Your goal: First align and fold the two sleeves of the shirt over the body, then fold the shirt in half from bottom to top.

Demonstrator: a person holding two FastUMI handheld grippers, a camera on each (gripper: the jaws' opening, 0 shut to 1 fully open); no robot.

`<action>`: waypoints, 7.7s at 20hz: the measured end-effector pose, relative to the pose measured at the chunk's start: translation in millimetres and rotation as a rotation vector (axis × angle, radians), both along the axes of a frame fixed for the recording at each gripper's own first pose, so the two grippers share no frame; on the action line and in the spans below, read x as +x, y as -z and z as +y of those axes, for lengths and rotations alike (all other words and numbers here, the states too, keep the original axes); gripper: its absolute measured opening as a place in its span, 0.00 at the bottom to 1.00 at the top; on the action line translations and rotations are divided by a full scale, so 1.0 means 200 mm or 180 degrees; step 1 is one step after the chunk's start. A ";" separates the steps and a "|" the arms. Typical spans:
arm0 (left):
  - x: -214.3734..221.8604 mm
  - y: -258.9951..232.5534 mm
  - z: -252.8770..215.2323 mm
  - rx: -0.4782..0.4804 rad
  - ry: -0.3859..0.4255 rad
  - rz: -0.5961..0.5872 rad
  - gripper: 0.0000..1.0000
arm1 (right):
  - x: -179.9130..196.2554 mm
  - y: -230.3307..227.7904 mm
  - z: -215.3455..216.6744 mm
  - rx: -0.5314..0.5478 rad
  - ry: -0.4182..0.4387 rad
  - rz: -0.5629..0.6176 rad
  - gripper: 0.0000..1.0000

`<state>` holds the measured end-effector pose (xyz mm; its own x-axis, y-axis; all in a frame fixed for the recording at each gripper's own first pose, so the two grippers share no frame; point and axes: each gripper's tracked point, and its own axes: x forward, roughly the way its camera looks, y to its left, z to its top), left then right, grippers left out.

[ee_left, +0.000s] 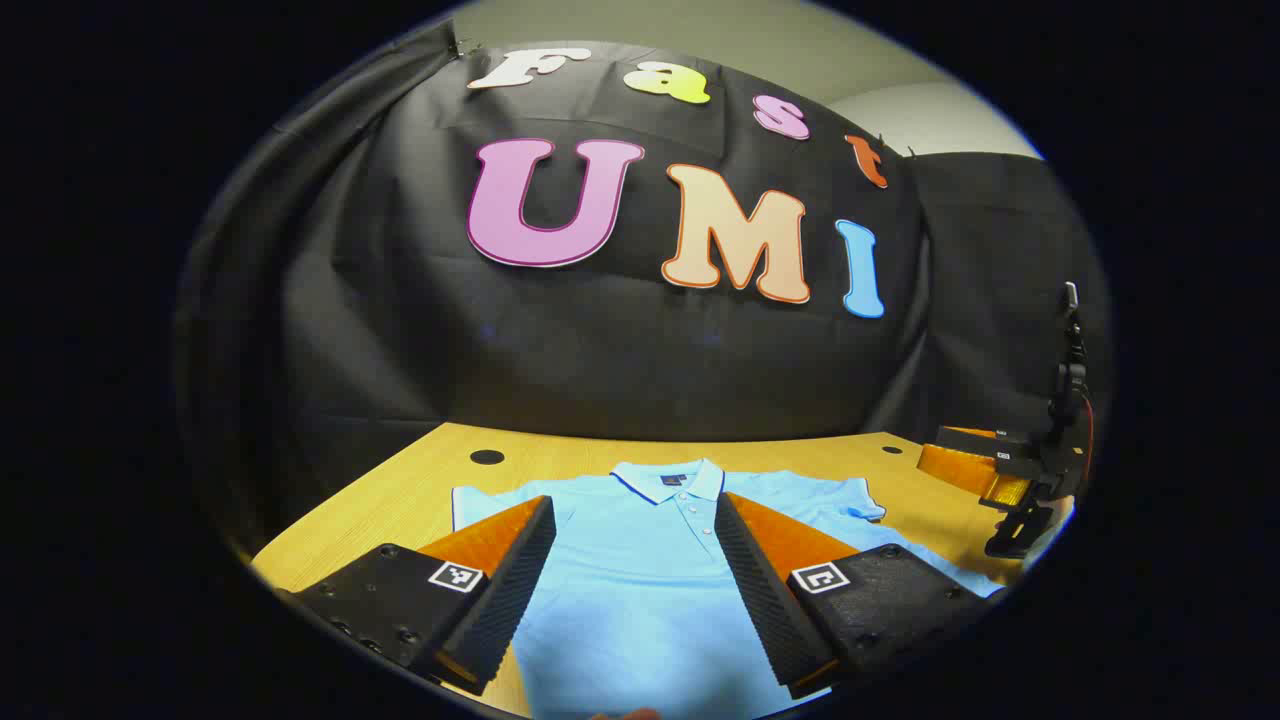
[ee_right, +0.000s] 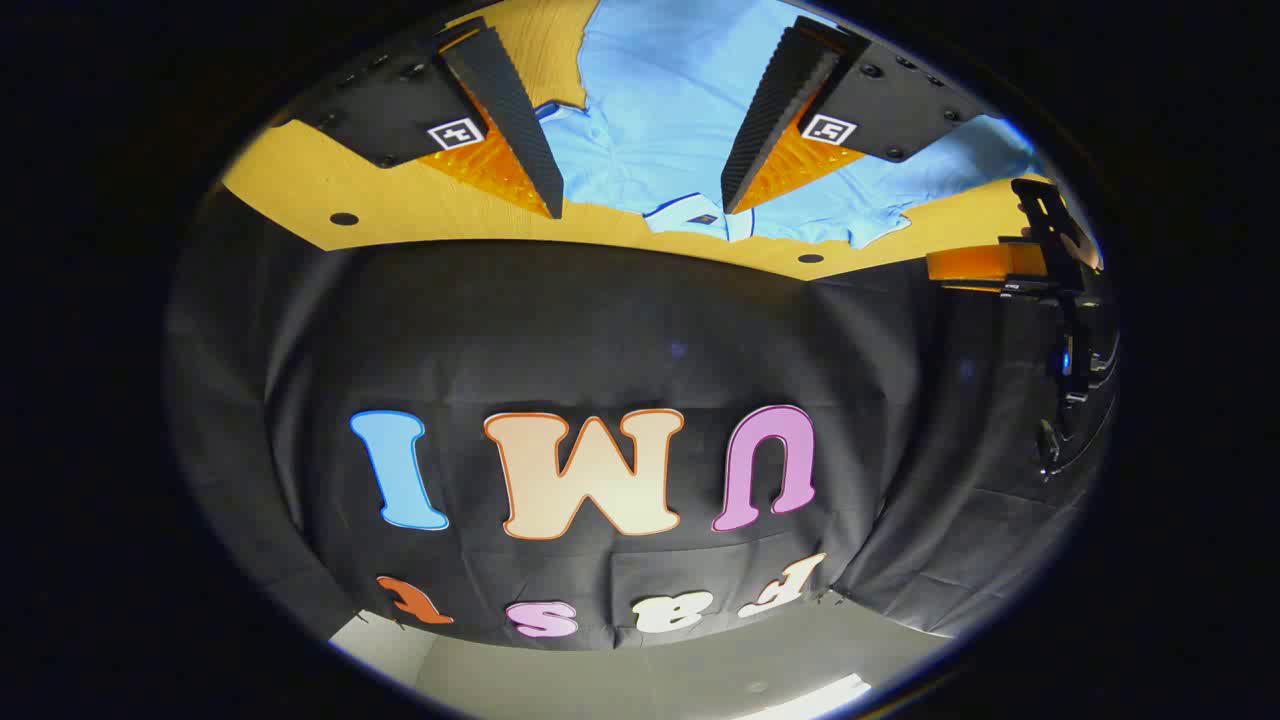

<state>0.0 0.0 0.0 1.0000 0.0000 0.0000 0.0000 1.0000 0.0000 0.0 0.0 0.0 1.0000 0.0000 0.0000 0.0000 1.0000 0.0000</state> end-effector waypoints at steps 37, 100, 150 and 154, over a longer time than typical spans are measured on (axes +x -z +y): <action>-0.03 -0.03 0.00 -0.0153 0.0058 -0.0100 0.96 | 0.20 0.14 -0.16 0.0146 0.0082 0.0713 0.99; -0.04 0.00 -0.01 -0.0264 0.0159 -0.0029 0.95 | 0.76 0.40 0.37 0.1822 -0.0892 0.1604 0.04; 0.51 0.50 0.82 -0.0091 -0.0668 0.1948 0.95 | 0.00 0.09 0.18 0.1013 -0.1014 0.0550 0.97; 0.50 0.53 0.84 -0.0120 -0.0667 0.1992 0.94 | 0.00 0.08 0.14 0.1072 -0.0967 0.0520 0.97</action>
<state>100.8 167.4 -106.4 0.7901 0.1832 -0.5850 -0.2059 0.9782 0.0283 0.4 27.9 -15.1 0.9417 0.3190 -0.1071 -0.2650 0.8992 0.3482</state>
